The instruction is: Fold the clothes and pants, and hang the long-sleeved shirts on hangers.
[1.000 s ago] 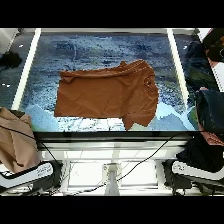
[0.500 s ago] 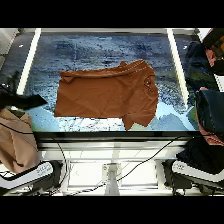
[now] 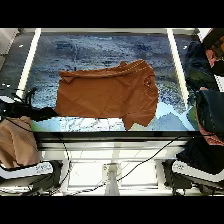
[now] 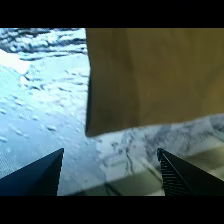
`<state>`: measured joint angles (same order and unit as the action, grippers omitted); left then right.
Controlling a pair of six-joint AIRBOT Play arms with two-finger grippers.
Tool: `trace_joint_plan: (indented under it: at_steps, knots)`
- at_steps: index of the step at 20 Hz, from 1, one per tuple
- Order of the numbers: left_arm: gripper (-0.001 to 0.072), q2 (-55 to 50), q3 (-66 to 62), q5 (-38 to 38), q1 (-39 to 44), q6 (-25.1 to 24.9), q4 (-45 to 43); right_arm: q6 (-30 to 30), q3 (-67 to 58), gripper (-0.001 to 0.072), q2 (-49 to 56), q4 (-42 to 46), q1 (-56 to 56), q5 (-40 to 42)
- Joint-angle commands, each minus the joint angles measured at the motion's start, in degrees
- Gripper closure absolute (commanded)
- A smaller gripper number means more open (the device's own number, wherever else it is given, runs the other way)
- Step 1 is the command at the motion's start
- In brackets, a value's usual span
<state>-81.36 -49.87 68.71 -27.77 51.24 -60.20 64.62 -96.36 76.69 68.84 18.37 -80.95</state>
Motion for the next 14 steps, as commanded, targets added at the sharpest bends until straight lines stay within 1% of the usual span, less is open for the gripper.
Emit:
trace_joint_plan:
  at_steps: [1, 5, 14]
  knots:
    - [0.0056, -1.16, 0.26, -4.35, -0.07, -0.7, 2.71, -1.11, 0.0, 0.0631, -0.24, 0.2, 0.5, 0.0]
    - [0.0057, -1.31, 0.26, -5.66, -0.07, -0.74, 8.02, -1.11, 0.0, 0.0631, -0.24, 0.17, 0.5, -0.02]
    - [0.0057, -3.56, 0.26, -4.57, -0.07, -0.9, 7.76, -1.09, 0.0, 0.0631, -0.24, 0.11, 0.5, -0.07]
